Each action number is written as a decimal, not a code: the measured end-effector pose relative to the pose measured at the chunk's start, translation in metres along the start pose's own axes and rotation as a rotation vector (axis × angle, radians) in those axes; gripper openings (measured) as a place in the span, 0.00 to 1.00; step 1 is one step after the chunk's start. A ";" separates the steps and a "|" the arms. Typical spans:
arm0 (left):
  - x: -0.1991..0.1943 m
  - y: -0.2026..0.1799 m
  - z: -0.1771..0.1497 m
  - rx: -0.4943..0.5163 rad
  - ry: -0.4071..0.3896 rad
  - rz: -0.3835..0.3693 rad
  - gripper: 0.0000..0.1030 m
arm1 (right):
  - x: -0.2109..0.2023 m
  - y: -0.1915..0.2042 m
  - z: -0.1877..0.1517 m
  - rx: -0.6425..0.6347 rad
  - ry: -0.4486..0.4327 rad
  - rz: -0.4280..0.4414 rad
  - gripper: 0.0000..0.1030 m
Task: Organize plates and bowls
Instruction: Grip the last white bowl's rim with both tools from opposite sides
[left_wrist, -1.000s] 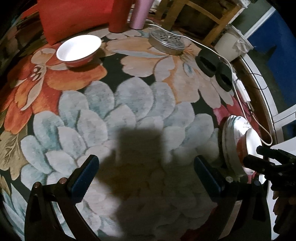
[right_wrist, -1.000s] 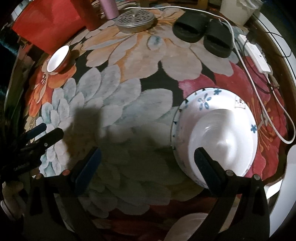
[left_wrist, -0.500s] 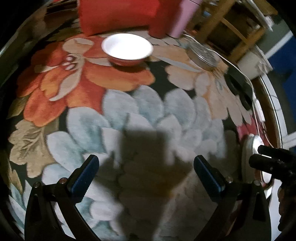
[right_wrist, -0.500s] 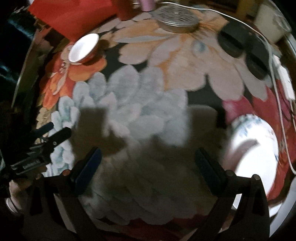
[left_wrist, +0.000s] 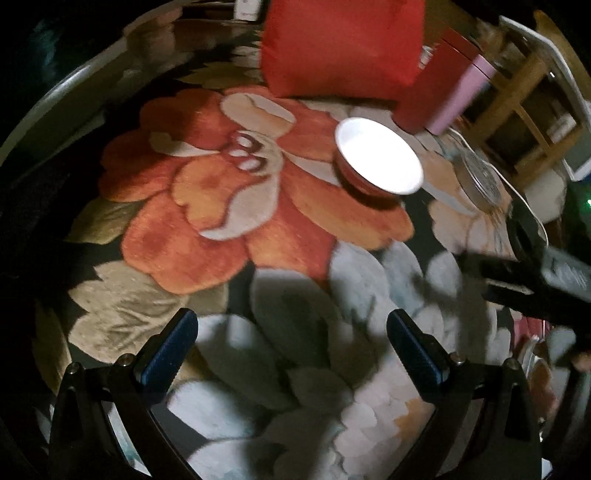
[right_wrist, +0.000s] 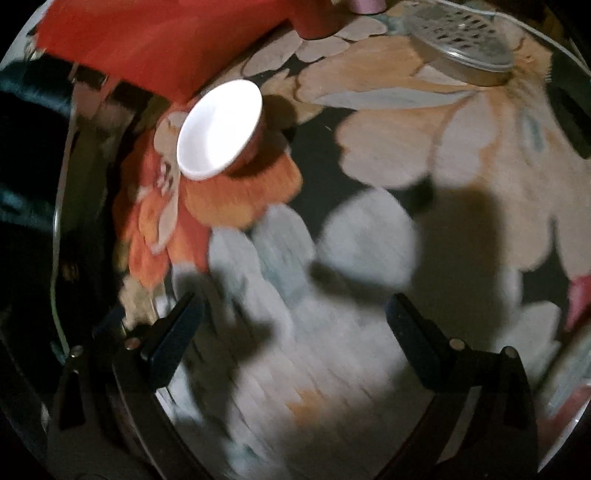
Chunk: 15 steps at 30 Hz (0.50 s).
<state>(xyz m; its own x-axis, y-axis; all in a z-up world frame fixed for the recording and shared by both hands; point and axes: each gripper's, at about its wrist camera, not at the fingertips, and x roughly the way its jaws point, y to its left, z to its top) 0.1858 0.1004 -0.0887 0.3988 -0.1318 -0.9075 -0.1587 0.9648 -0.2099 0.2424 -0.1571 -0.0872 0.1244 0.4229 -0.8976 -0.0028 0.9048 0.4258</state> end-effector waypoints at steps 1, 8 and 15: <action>0.000 0.003 0.002 -0.009 -0.003 0.003 0.99 | 0.009 0.004 0.011 0.020 -0.006 0.011 0.96; 0.004 0.019 0.008 -0.038 -0.003 0.009 0.99 | 0.047 0.030 0.074 0.085 -0.077 -0.015 0.77; 0.001 0.029 0.009 -0.053 -0.005 0.008 0.99 | 0.083 0.037 0.098 0.181 -0.035 -0.021 0.19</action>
<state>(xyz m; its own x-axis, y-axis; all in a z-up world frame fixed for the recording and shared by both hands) 0.1900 0.1308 -0.0925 0.4018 -0.1227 -0.9075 -0.2096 0.9524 -0.2215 0.3499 -0.0938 -0.1351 0.1575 0.3991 -0.9033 0.1787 0.8881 0.4235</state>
